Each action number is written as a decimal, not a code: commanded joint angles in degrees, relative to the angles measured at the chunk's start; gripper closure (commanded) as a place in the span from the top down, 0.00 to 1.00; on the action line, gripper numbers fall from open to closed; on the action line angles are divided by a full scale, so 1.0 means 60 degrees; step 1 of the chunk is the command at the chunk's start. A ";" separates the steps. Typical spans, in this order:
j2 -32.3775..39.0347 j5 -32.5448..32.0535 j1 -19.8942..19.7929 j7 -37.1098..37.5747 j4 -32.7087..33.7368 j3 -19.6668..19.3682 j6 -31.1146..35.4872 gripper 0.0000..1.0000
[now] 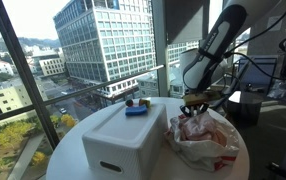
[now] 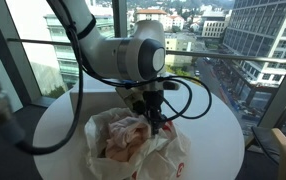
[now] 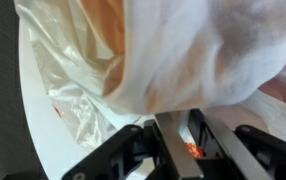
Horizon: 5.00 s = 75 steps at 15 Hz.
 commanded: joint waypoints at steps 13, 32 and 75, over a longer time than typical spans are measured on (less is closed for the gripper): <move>-0.3304 -0.5943 0.0966 0.3954 -0.0364 -0.0363 -0.1098 0.04; -0.2979 -0.1086 0.1472 0.1279 0.0869 0.2385 -0.1852 1.00; 0.0015 0.3129 0.1470 -0.3504 0.2238 0.1599 0.0161 0.14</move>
